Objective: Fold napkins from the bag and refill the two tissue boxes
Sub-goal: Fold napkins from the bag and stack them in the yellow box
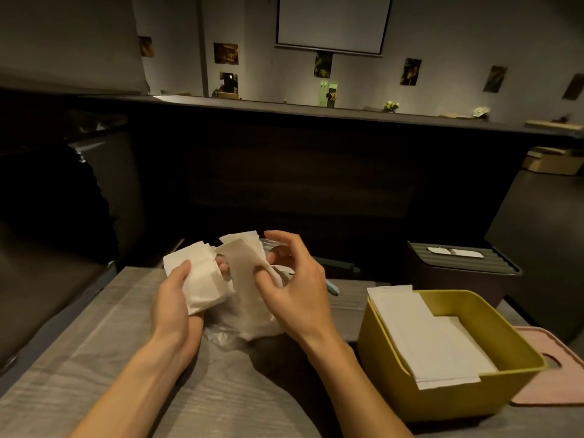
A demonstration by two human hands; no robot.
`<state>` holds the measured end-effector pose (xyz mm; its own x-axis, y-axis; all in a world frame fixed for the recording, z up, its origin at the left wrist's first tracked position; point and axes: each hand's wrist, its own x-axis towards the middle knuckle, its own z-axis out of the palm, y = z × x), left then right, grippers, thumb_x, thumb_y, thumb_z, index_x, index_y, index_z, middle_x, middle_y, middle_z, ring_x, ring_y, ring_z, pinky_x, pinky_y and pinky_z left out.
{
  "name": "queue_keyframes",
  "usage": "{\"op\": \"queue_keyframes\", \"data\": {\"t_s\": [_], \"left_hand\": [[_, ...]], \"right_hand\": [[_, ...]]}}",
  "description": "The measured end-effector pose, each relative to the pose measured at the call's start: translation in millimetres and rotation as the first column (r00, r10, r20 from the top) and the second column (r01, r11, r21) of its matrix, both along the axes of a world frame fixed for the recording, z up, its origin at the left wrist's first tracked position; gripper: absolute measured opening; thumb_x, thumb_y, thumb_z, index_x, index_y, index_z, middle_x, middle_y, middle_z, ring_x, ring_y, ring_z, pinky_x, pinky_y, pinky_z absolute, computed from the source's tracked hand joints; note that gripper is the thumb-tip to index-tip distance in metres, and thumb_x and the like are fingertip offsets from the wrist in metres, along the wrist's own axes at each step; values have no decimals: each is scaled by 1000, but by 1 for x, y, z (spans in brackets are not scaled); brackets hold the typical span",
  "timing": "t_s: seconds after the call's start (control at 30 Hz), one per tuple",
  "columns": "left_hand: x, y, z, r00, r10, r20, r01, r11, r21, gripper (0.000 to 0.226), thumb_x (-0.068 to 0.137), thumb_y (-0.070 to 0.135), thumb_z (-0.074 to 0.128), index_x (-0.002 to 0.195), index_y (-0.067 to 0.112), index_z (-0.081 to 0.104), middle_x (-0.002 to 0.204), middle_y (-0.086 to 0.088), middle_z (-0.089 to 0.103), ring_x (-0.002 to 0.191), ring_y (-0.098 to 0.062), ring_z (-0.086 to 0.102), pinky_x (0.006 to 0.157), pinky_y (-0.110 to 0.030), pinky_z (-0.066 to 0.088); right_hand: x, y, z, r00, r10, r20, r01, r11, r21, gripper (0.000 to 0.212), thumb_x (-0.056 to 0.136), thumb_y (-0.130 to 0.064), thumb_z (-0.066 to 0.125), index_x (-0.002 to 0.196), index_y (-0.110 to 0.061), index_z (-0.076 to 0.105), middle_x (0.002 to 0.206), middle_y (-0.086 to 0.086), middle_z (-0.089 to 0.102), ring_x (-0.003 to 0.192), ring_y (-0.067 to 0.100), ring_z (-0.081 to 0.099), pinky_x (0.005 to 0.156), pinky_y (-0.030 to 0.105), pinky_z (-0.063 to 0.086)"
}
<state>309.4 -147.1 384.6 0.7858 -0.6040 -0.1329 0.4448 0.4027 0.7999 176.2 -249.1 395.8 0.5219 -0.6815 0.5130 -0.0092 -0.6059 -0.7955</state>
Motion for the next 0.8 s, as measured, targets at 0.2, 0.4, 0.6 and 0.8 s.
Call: {"op": "queue_keyframes", "data": {"t_s": [0.2,0.4,0.6,0.8], "left_hand": [[-11,-2,4,988,-138,63,136,990,22,37,110,29,42,128,5,63,117,-18,75,108,-29,74,94,-45,53],[-6,0,5,987,-119,108,122,992,-17,38,109,31,44,132,8,63,123,-16,73,113,-29,72,98,-46,52],[0,0,4,988,-35,153,49,995,-88,40,110,30,41,134,8,62,125,-13,73,117,-26,70,94,-37,59],[4,5,10,970,134,202,-105,984,-147,40,112,29,36,138,8,58,125,-9,73,120,-24,69,100,-38,57]], "right_hand": [[0,-5,-1,994,-9,107,-8,988,153,42,95,-24,72,130,-43,58,103,-21,60,103,2,63,85,28,60],[-4,-7,-1,992,63,105,-92,948,303,41,98,-32,70,135,-44,58,110,-22,63,105,-2,63,91,28,59],[5,-7,-5,999,20,-46,-11,983,186,21,97,-35,67,117,-39,70,118,-21,57,108,1,62,95,36,58],[-2,-8,2,996,-35,80,26,994,110,15,93,-26,73,105,-33,69,108,-19,64,106,0,61,89,24,55]]}}
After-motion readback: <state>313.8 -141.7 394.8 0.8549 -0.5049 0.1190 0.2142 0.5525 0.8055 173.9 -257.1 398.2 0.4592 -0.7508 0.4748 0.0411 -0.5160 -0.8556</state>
